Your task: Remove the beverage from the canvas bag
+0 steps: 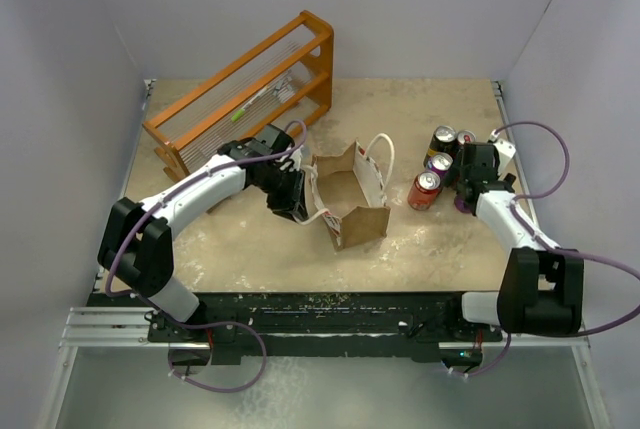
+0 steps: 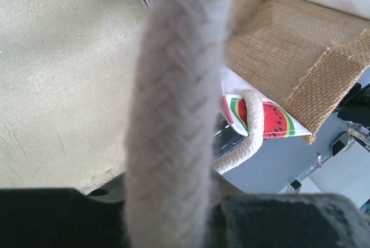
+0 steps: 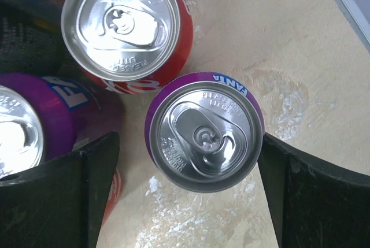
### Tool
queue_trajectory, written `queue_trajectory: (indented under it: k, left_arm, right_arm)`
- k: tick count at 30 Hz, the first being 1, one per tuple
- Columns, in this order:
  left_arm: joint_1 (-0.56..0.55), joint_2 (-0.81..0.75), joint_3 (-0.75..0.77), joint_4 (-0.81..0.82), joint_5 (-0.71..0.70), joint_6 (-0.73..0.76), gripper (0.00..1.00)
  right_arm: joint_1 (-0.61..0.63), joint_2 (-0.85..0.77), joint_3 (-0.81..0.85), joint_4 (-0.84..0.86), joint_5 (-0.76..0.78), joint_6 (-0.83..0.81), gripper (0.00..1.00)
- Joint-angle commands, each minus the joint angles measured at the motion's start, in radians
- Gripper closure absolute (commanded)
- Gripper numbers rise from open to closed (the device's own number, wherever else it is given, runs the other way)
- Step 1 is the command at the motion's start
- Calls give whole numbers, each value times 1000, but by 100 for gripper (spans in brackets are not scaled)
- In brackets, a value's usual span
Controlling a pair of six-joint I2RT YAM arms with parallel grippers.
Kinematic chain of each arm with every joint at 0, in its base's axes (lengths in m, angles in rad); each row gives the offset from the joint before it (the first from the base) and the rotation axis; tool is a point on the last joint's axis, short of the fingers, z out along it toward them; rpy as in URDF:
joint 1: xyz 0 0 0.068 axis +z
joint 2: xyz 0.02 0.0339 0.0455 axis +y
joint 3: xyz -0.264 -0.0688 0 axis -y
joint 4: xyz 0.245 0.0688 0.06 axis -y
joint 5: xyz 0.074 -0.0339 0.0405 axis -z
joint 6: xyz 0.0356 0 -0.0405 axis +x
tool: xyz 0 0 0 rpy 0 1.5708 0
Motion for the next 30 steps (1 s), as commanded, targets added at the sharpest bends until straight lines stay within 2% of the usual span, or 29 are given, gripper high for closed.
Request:
queue_trajectory:
  k: [1, 6, 8, 15, 18, 21, 24, 26, 30]
  left_arm:
    - [-4, -11, 47, -21, 23, 20, 70]
    - [-4, -52, 53, -34, 14, 9, 57]
    - [-4, -86, 57, -33, 14, 0, 48]
    - [-2, -166, 63, -2, 33, -14, 24]
    - [-3, -186, 82, -17, 22, -14, 14]
    - [-2, -208, 106, -26, -7, -11, 1]
    - [3, -206, 175, -67, -46, 17, 1]
    - [8, -186, 274, -110, -87, 44, 1]
    - [21, -142, 464, -192, -175, 97, 1]
  right_arm:
    - [1, -73, 28, -16, -24, -16, 0]
    - [2, -189, 31, -135, -11, -5, 0]
    - [2, -236, 39, -166, -2, -6, 0]
    - [2, -369, 159, -305, 16, 49, 0]
    - [2, -359, 224, -356, 19, 83, 0]
    - [2, -303, 332, -381, -98, 39, 0]
    - [9, -234, 452, -407, -214, 10, 0]
    - [43, -195, 543, -420, -251, -9, 0]
    - [216, -87, 804, -504, -199, -48, 0]
